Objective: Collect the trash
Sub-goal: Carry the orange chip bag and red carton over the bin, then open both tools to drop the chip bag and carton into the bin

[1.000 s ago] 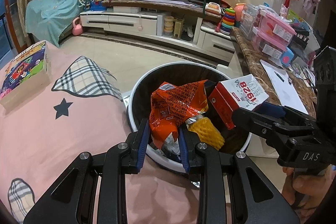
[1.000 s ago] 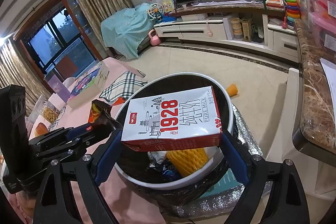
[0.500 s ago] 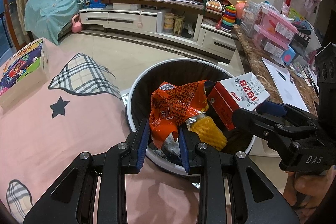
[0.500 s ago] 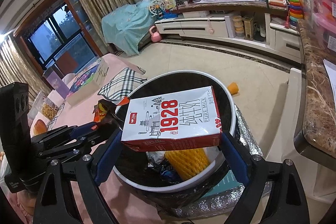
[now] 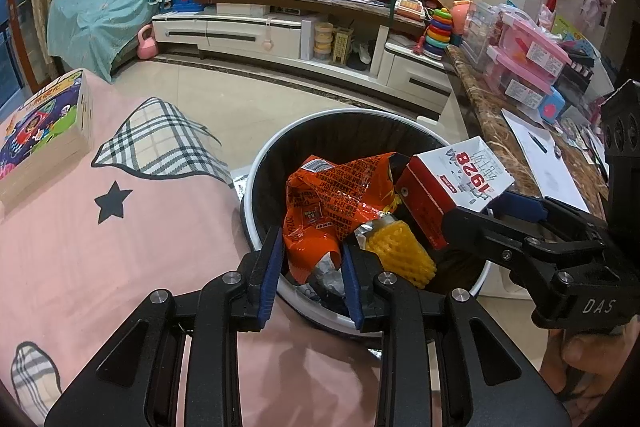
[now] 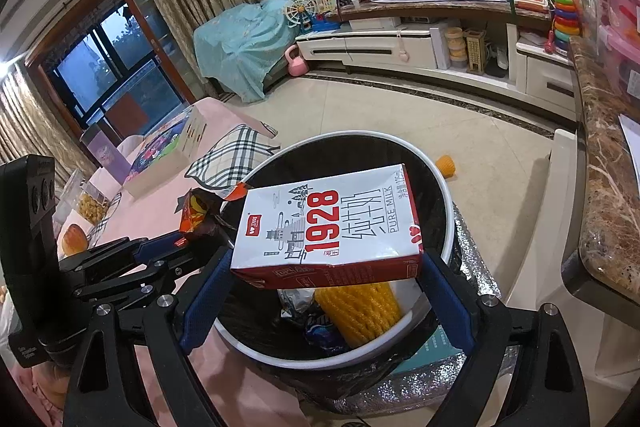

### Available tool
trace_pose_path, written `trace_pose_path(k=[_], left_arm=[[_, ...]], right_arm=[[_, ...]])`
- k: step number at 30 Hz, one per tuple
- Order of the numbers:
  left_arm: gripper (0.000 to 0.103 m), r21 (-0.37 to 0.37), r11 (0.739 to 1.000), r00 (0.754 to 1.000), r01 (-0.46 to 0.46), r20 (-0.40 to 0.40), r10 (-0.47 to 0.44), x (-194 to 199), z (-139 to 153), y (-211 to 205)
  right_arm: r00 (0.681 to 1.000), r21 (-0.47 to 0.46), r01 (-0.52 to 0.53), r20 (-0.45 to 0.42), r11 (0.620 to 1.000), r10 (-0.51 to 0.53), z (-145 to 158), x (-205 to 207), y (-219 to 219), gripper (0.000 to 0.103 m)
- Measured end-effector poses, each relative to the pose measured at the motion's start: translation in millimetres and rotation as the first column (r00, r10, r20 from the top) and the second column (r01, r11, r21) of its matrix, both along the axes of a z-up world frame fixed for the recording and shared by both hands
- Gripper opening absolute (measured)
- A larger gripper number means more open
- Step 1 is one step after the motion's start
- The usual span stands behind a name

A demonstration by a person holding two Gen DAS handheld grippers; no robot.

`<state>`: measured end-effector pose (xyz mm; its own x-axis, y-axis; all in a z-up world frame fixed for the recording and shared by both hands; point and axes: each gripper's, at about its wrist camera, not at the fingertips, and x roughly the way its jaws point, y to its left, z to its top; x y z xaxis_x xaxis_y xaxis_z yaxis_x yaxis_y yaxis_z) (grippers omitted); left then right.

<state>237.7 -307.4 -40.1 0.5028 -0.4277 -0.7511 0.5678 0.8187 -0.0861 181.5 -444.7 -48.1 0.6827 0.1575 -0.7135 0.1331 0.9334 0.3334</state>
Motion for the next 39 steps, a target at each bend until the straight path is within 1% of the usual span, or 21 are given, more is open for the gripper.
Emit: trace_pose_path(k=[4,15,16,18,20,23,30,36,39], left_arm=[[0.029,0.004,1.000,1.000,0.002,0.000,-0.002,1,-1,-1],[0.030,0.004,1.000,1.000,0.001,0.004,-0.001,0,-1,-1],[0.031,0.004,1.000,1.000,0.001,0.005,-0.001,-1,-1,0],[0.038,0.006,1.000,1.000,-0.002,0.005,0.002,-1,-1,1],[0.050,0.006,1.000,1.000,-0.008,0.010,0.008,-2,0,3],[0.056,0.002,1.000,1.000,-0.011,0.018,0.011,-4,2,7],[0.059,-0.014,1.000,1.000,-0.024,0.002,0.024,-9,-1,15],[0.061,-0.040,0.997,0.997,-0.070,-0.027,0.069,-22,-10,43],[0.063,-0.047,0.994,0.995,-0.094,-0.027,0.093,-32,-12,58]], right_arm=[[1.000,0.001,0.000,0.002,1.000,0.000,0,1,-1,0.092],[1.000,0.008,0.003,0.001,1.000,-0.003,2,1,-1,0.092],[1.000,0.009,0.003,0.002,1.000,-0.003,2,1,-2,0.092],[1.000,0.013,0.006,0.002,1.000,-0.006,2,1,-2,0.092],[1.000,0.022,0.014,0.003,1.000,-0.014,2,1,-4,0.092],[1.000,0.036,0.028,0.000,0.999,-0.028,1,0,-7,0.092],[0.999,0.049,0.048,0.005,0.998,-0.048,2,-7,-8,0.092],[0.997,0.072,0.069,0.015,0.995,-0.071,2,-23,-1,0.093],[0.996,0.095,0.079,0.020,0.992,-0.081,0,-32,5,0.093]])
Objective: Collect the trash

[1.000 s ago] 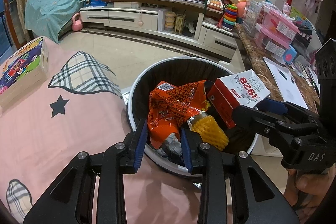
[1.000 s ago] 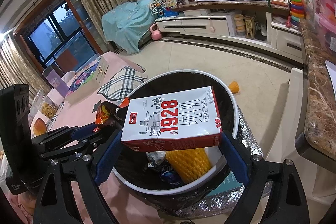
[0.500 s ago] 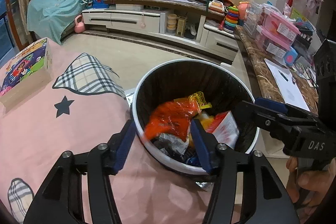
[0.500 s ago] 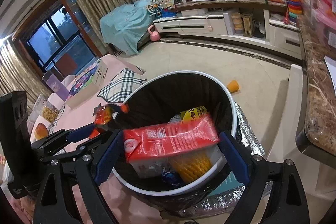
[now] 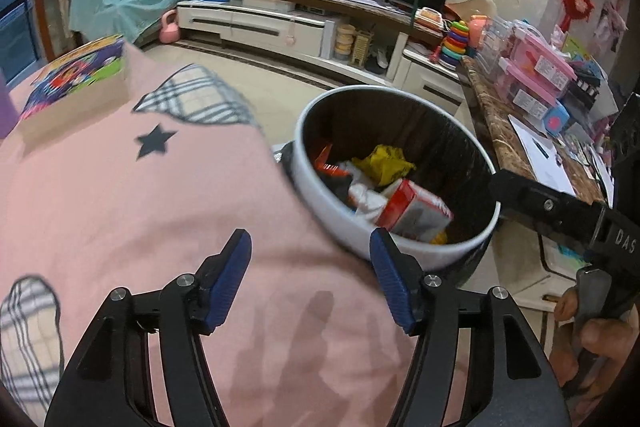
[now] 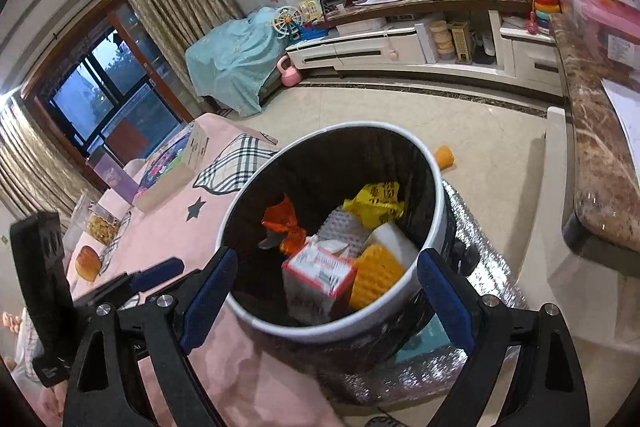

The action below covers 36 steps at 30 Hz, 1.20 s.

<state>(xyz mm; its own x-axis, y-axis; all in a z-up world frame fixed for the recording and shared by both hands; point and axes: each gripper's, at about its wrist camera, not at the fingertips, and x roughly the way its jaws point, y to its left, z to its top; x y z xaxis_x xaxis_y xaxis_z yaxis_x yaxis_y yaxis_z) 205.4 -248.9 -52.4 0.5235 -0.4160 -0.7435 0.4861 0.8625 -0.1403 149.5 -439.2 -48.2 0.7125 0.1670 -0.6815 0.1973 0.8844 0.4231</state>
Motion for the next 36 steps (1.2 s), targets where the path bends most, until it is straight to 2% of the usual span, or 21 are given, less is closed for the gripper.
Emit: trace_pose_path(k=[6,14,25,28,32,33,34,36], left_arm=[[0.068,-0.053,0.997,0.998,-0.059,-0.002,0.059,-22,2,38],[0.073,-0.140,0.980,0.990,-0.139,0.006,0.141,-52,8,89],[0.087,-0.169,0.963,0.962,-0.211,0.137,0.235,-105,22,135],[0.090,-0.165,0.959,0.944,-0.230,0.200,0.261,-118,30,141],[0.101,-0.180,0.945,0.902,-0.272,0.295,0.315,-134,42,152],[0.103,-0.184,0.941,0.888,-0.285,0.319,0.332,-138,44,153],[0.103,-0.189,0.933,0.862,-0.306,0.361,0.356,-145,47,155],[0.103,-0.178,0.928,0.832,-0.328,0.410,0.373,-153,48,156]], right_arm=[[1.000,0.055,0.006,0.019,0.998,-0.007,-1,-19,21,0.093],[0.998,0.052,0.015,0.063,0.999,-0.018,5,-47,57,0.093],[0.989,0.007,0.020,0.145,1.000,-0.021,16,-80,103,0.096],[0.982,-0.069,0.036,0.188,0.997,-0.022,27,-90,116,0.100],[0.968,-0.160,0.065,0.251,0.985,-0.023,45,-100,128,0.101],[0.960,-0.193,0.083,0.279,0.978,-0.026,52,-104,131,0.103],[0.954,-0.215,0.096,0.299,0.972,-0.028,56,-107,135,0.103],[0.933,-0.271,0.142,0.358,0.952,-0.037,64,-116,142,0.103]])
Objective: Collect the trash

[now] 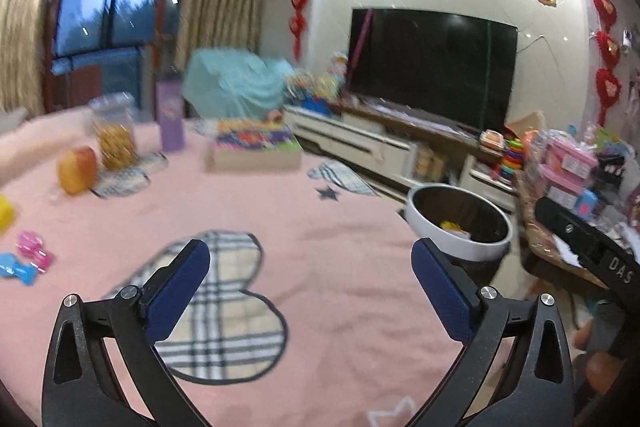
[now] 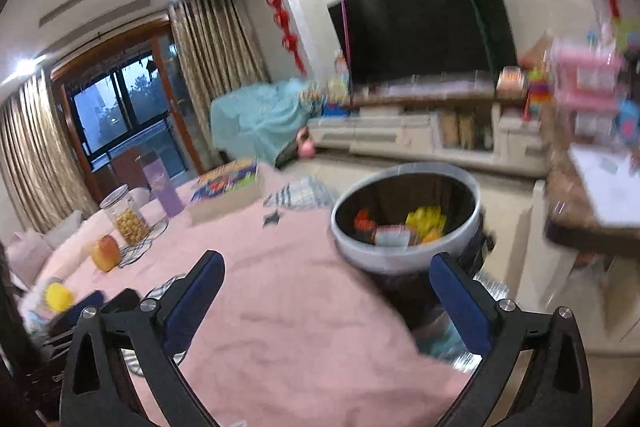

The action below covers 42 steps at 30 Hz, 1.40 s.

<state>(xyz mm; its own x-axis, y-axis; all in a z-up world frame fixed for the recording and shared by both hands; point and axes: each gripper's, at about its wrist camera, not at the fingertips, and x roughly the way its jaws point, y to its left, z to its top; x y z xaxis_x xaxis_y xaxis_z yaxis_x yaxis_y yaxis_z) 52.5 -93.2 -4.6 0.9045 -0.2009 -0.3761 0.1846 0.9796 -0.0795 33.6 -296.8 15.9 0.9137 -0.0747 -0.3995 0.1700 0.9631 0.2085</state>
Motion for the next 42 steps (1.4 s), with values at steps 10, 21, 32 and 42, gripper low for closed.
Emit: trace_pose_path(k=[10,21,32,42], left_arm=[[0.103,0.079,0.995,0.997,-0.058,0.051,0.054,-9,-14,1],[0.103,0.074,0.995,0.996,-0.072,0.048,0.069,-12,-14,11],[0.103,0.083,0.993,0.995,-0.083,0.069,0.077,-18,-11,8],[0.103,0.080,0.993,0.994,-0.085,0.068,0.080,-19,-11,9]], right_arm=[[0.999,-0.035,0.034,0.022,0.999,-0.033,-23,-7,15,0.103],[0.999,-0.063,0.043,0.013,0.997,-0.042,-33,-9,21,0.103],[0.999,-0.074,0.045,0.013,0.996,-0.044,-32,-11,23,0.103],[0.999,-0.069,0.039,0.017,0.997,-0.038,-29,-13,24,0.103]])
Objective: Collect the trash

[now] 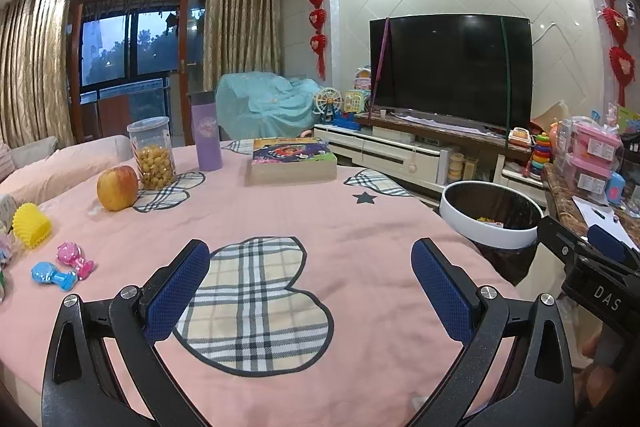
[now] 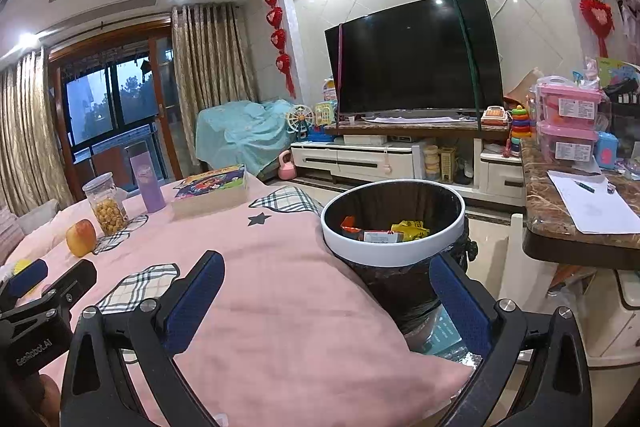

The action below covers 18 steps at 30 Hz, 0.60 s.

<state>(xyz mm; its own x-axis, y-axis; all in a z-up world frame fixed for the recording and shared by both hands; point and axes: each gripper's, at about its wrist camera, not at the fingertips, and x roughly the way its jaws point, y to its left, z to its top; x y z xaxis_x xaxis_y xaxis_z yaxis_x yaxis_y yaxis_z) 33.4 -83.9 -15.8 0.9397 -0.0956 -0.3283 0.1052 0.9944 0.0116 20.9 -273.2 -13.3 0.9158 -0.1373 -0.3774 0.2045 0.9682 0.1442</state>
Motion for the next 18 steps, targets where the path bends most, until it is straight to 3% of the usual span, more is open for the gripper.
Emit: trace_pose_path(k=[18], left_arm=[[0.103,0.002,1.000,1.000,0.016,-0.005,-0.016,-0.8,-0.3,-0.9]], right_arm=[[1.000,0.008,-0.012,0.001,1.000,0.012,0.3,0.2,-0.7,0.103]])
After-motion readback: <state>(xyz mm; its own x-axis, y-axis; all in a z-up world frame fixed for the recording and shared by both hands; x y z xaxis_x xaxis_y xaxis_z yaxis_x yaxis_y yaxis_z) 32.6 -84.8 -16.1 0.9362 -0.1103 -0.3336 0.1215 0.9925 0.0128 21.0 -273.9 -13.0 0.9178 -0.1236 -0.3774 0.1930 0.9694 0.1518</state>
